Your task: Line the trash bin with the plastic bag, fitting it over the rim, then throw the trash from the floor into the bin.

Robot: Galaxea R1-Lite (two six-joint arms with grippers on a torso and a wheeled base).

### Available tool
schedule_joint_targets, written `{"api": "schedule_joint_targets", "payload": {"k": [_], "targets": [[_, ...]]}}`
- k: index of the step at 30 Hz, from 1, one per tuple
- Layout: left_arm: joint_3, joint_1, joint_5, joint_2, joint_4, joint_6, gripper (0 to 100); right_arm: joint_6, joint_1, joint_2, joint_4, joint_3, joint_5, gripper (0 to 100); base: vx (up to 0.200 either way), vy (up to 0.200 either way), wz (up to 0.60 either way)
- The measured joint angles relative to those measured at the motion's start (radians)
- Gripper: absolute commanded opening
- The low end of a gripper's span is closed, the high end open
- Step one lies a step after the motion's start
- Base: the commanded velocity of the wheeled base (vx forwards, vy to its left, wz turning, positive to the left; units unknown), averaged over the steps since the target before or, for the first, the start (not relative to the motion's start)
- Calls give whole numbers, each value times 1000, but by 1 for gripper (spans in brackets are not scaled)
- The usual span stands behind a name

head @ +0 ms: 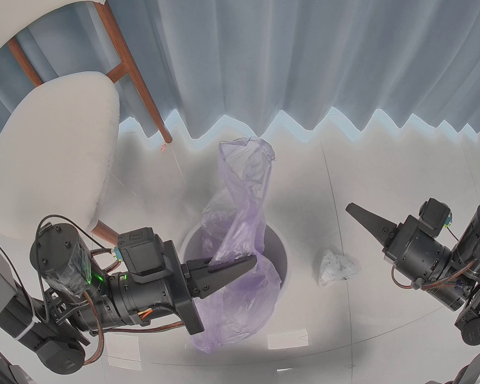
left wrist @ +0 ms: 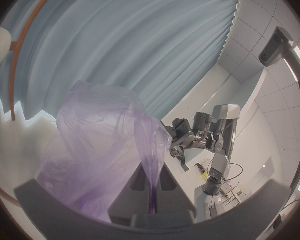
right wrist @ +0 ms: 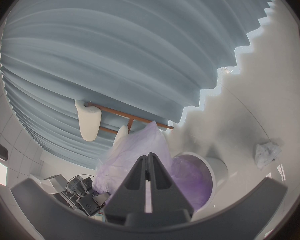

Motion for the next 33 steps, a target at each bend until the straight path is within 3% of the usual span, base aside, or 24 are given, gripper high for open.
{"api": "schedule_joint_targets", "payload": {"k": [4,10,11,20,26,33], "targets": [[13,-11,20,3,0,44,0,2,21,6,49,-13,-1,0,0,0,0],[33,-10,63,40,-1,187,0,-1,36,20,81,-34,-3,0,0,0,0],[43,-10,66,46,-1,203,0,-1,38,25,81,-37,-4,100,0,0,0],[147,-20,73,76,0,234,0,-23,66,87,111,-70,-28,100,0,0,0],[172,-32,66,89,-1,235,0,48,94,114,254,-118,-30,100,0,0,0],[179,-39,62,107,-1,237,0,102,94,183,279,-227,-32,100,0,0,0]]}}
